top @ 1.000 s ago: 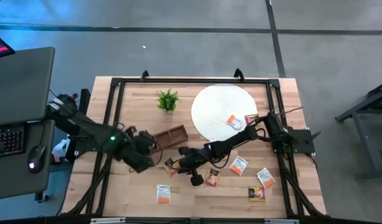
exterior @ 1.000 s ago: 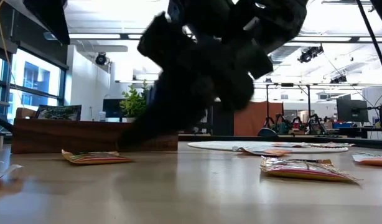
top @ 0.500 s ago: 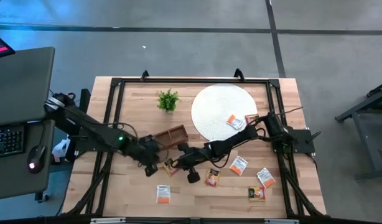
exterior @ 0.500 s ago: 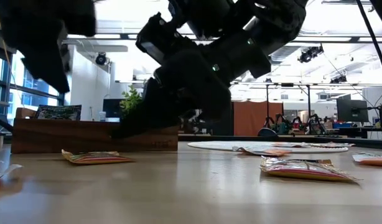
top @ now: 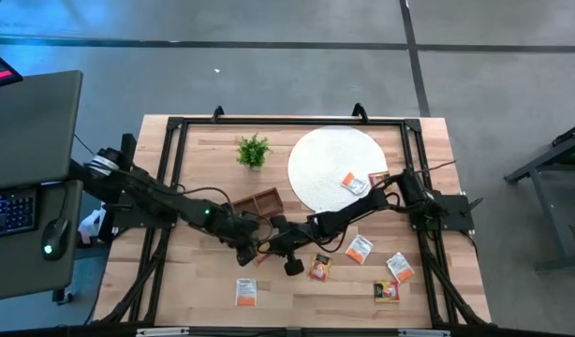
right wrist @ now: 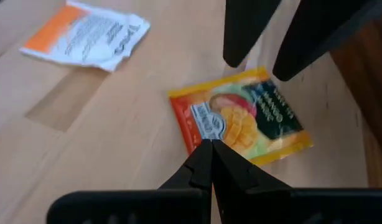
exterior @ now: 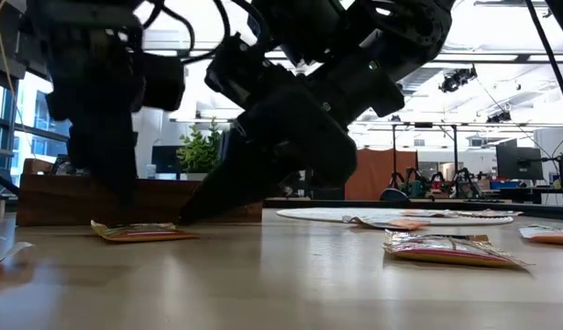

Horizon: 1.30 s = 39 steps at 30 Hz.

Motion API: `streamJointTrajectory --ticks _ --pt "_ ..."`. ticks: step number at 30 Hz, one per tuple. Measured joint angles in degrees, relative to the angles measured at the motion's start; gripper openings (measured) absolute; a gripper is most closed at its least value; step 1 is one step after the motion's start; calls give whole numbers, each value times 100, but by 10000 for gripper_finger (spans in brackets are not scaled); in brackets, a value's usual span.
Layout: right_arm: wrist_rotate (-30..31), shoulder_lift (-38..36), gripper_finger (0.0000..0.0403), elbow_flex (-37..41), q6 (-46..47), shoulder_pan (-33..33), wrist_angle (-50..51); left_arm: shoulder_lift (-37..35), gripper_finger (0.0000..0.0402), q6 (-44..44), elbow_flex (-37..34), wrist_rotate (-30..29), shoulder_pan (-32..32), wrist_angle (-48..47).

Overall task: Pick & Place Tea
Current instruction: Put the yellow tea bag into the middle section of the wooden organizer

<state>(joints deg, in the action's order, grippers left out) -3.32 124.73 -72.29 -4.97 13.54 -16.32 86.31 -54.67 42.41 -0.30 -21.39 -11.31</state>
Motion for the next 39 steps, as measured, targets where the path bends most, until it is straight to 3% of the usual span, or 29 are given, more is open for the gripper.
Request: streamJointTrajectory --ticks 11,22,26,33,39 --pt "-166 113 1 10 210 -13 -74 449 174 -305 13 -264 1 -85" --pt "-154 155 1 6 348 -96 -100 461 172 -237 107 -9 2 -220" --pt "-138 155 1 6 348 -101 -90 492 136 -217 116 21 2 -240" --pt "66 155 1 6 321 -96 -70 498 19 -52 111 154 2 -219" --pt "136 104 8 8 311 -101 -35 486 11 39 202 145 2 -372"
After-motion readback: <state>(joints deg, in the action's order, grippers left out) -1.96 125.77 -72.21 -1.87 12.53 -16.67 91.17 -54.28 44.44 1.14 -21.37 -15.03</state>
